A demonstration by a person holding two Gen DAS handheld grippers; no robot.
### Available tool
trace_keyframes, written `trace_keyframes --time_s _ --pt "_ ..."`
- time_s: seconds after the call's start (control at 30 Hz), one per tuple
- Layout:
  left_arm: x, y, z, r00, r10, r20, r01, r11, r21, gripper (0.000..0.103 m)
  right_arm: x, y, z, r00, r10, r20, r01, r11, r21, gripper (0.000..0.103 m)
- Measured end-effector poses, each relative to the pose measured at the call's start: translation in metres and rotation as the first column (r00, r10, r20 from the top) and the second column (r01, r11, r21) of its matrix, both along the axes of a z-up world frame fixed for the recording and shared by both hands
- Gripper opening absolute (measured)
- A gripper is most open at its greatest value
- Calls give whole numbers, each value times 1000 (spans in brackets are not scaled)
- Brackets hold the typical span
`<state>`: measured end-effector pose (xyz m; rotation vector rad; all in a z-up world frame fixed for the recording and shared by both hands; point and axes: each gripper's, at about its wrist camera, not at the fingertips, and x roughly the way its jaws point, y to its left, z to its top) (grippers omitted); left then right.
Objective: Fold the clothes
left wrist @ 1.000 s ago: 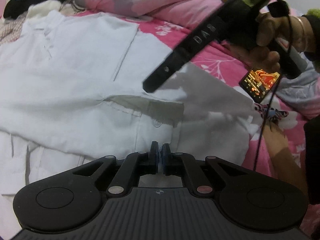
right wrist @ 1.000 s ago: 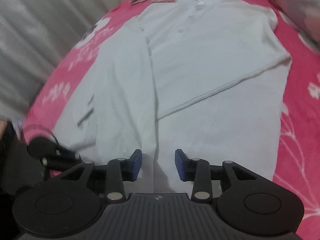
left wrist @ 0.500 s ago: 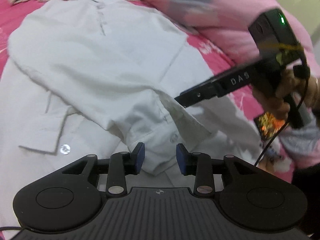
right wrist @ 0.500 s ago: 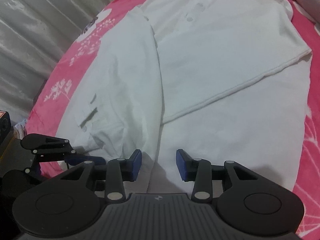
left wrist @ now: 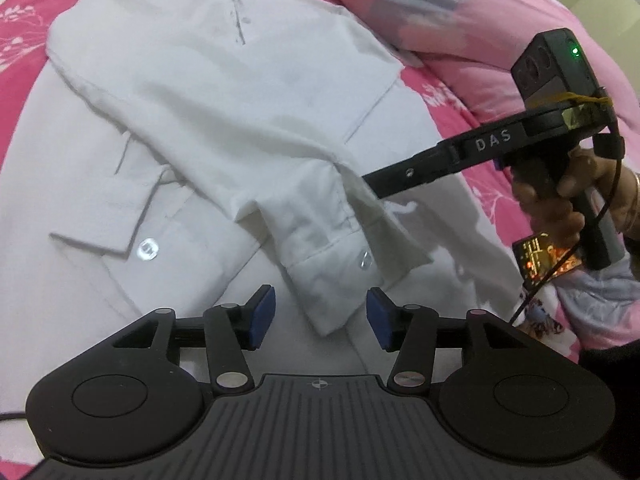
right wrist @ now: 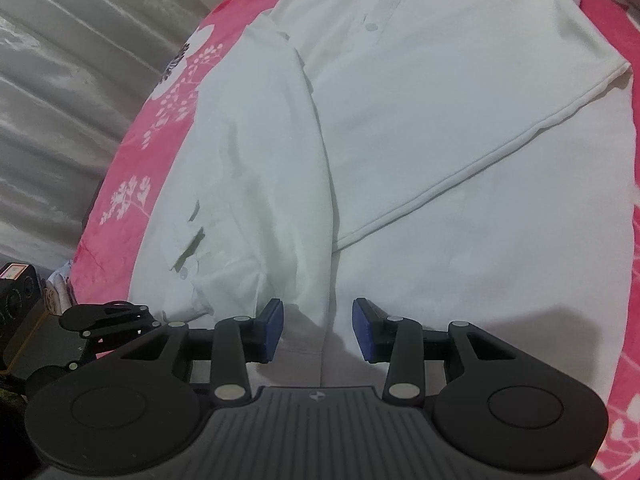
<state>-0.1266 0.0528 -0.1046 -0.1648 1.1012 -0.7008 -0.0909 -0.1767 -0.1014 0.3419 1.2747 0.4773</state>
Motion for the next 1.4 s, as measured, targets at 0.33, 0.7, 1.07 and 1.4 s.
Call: trace_keyframes --time_s 0.33,0.7,1.07,1.4 --pt "4 -12 0 1000 -17 20 16 1000 19 31 -4 14 2 996 80 39 -79 997 -20 15" --pt "7 -21 16 998 -51 24 53 995 -86 6 -10 18 30 980 135 144 -127 990 -66 2" --pt "22 -71 28 990 -119 78 135 960 -245 4 -11 -11 80 957 179 228 -129 967 -220 2" --pt "26 -115 9 982 -162 95 179 959 -221 4 -15 -21 58 953 222 208 -131 917 -378 2"
